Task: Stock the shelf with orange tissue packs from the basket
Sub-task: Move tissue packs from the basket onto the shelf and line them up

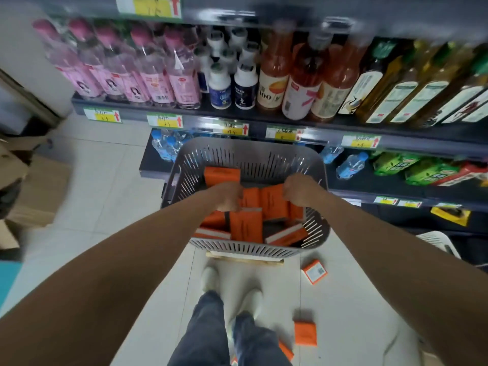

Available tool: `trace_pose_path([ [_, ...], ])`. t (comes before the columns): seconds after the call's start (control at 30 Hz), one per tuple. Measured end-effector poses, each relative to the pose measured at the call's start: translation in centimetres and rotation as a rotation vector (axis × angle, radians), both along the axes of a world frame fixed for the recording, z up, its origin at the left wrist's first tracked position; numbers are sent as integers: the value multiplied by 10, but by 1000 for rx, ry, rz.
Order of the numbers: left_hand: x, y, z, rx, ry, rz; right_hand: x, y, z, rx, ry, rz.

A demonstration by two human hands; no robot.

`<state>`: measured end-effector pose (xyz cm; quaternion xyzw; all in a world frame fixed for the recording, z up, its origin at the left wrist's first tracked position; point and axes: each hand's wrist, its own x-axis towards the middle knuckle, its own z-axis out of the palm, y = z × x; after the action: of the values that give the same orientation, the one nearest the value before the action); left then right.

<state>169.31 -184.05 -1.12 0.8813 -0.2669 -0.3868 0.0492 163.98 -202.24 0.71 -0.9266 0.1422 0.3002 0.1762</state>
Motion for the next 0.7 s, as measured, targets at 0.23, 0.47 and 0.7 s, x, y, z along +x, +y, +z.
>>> trace_pose_path([
  [0.23,-4,-11,-58,32,150,-32,-1,-6,-46,20,42,-94],
  [0.47,-4,-14,-83,97,111,-164,8,1,-70,53,101,-116],
  [0.7,23,12,-51,-83,141,104,30,20,-87,107,145,-125],
])
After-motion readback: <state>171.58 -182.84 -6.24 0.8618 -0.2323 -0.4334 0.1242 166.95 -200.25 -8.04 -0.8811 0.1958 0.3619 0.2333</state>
